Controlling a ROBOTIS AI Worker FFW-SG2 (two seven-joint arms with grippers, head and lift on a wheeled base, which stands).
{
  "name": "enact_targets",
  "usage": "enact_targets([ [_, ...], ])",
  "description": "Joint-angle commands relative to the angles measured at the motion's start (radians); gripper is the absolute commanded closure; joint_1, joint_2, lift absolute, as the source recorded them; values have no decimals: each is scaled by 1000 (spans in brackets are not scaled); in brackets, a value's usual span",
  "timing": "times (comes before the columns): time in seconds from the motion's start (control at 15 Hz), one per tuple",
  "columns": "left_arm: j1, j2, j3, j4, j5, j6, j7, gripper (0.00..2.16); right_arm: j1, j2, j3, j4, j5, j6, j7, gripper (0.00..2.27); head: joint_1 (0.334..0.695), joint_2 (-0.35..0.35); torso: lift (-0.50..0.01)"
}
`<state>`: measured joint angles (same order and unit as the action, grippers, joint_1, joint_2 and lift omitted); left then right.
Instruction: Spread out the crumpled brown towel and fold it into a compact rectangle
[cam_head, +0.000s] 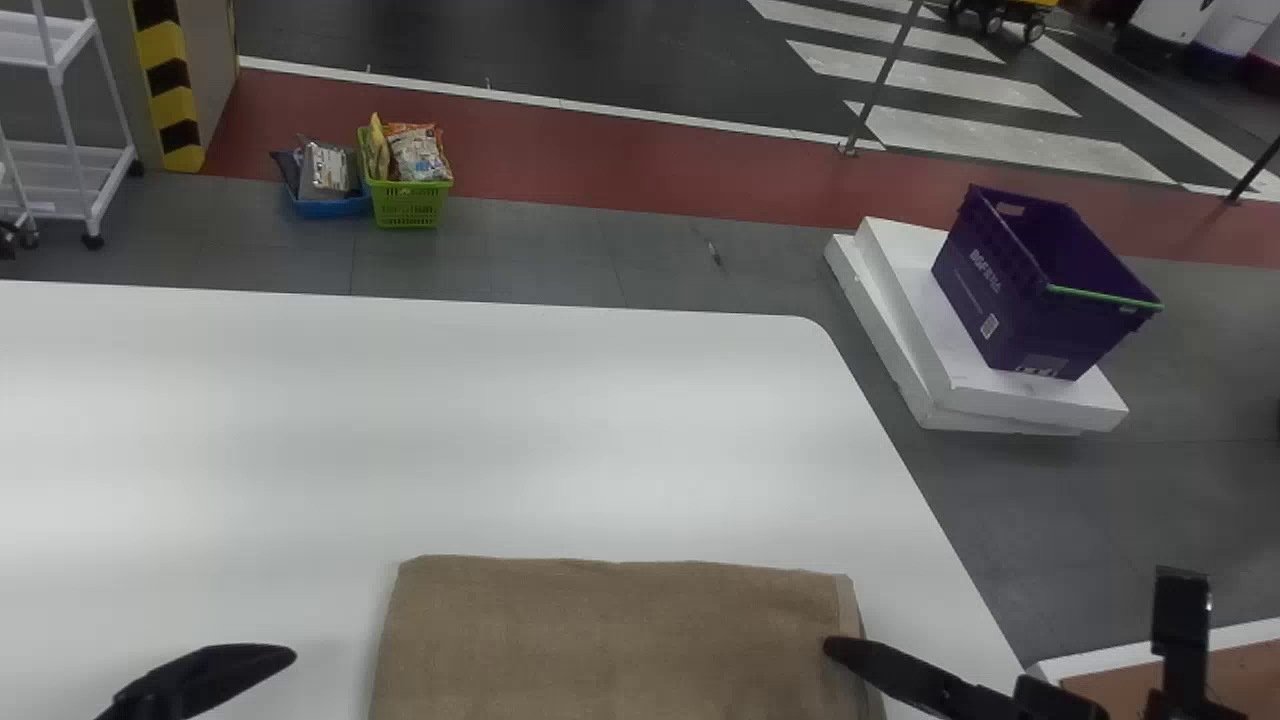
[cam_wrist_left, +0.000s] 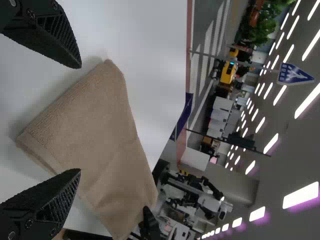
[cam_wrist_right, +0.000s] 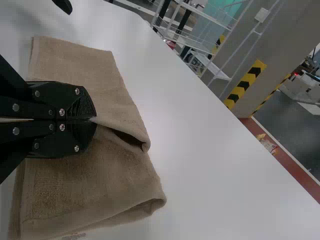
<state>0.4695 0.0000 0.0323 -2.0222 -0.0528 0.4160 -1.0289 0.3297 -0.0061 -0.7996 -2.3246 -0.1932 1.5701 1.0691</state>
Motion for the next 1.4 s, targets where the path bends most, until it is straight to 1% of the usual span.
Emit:
enact_targets([
  [0.0,-22,-3,-89,-6,-45,96,61,100,0,2,5,8,3,2,2,1231,695,-350,-127],
  [0.07,-31,-3,-117,0,-67,99,109,100,0,2,8,11,3,2,2,1231,695,-350,-127],
  [0.13,-40,-3,-130,7,-85,99,136,103,3,3,14,14,3,2,2,1231,695,-350,-127],
  [0.2,-45,-3,-135,7,-85,120,147,130,6,3,16,16,3,2,2,1231,695,-350,-127],
  [0.27,-52,-3,-138,2,-84,197,158,147,6,3,16,19,3,2,2,1231,695,-350,-127],
  [0.4,-51,-3,-152,-1,-84,218,162,151,6,2,14,25,3,2,0,1231,695,-350,-127],
  [0.47,-51,-3,-167,2,-88,228,178,151,5,2,16,25,1,2,2,1231,695,-350,-127],
  [0.6,-54,-3,-189,10,-116,228,190,151,5,3,19,27,0,2,2,1231,695,-350,-127],
  [0.67,-54,-3,-192,10,-124,228,199,218,5,3,19,27,0,2,0,1231,695,-350,-127],
  [0.73,-55,-3,-192,5,-124,228,191,367,5,3,17,28,0,2,2,1231,695,-350,-127],
  [0.87,-51,3,-190,-7,-122,225,178,937,5,3,19,31,-2,2,0,1231,695,-350,-127],
  [0.93,-46,3,-184,-18,-124,218,162,1119,5,3,20,31,-6,2,2,1231,695,-350,-127],
  [1.0,-35,5,-172,-35,-122,215,148,1210,5,5,22,31,-11,2,2,1231,695,-350,-127],
  [1.13,-8,3,-118,-87,-118,218,98,1227,15,7,48,16,-18,2,3,1231,695,-350,-127],
  [1.33,23,3,-26,-138,-95,218,46,1227,22,7,96,-9,-20,2,2,1231,695,-350,-127],
])
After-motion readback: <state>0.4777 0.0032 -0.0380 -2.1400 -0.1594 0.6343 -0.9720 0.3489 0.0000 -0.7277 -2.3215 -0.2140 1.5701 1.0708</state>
